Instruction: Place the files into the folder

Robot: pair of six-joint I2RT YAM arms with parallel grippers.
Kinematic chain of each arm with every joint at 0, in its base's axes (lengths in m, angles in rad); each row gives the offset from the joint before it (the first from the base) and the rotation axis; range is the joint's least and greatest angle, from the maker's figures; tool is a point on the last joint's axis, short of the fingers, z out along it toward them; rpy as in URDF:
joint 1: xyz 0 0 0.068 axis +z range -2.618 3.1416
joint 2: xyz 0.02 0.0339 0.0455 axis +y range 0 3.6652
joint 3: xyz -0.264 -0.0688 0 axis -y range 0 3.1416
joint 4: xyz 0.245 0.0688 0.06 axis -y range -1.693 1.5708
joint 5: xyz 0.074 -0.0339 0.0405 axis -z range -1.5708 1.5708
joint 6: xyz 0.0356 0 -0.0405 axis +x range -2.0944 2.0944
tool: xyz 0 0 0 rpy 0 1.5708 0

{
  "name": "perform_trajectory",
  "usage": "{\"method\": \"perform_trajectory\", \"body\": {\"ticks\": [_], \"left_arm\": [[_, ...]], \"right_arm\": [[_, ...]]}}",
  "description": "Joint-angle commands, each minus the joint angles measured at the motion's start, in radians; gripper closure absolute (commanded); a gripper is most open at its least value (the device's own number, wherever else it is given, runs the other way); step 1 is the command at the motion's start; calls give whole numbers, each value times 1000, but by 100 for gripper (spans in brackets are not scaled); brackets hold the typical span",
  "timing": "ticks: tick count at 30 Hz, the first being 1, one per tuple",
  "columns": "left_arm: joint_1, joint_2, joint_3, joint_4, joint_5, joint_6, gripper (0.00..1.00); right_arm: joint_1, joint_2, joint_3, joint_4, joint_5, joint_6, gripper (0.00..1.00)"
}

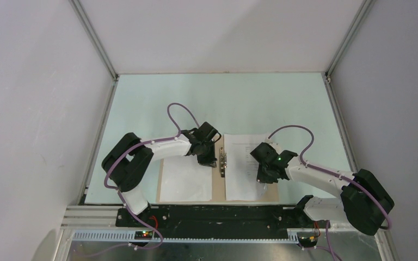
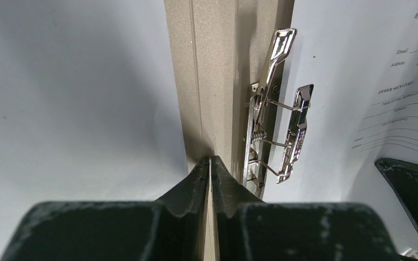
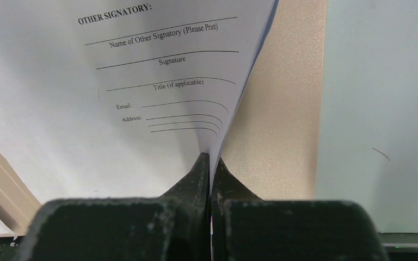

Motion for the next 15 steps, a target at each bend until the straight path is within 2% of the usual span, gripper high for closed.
{"method": "perform_trajectory", "body": {"ticks": [1,15], "left_arm": [[-12,35,-44,-53,-34,31,88],[-14,27,-35,-52,-30,21,86]], "right_arm": [[14,-8,29,10,32,27,100],[56,-28,30,-21,69,67,100]]}}
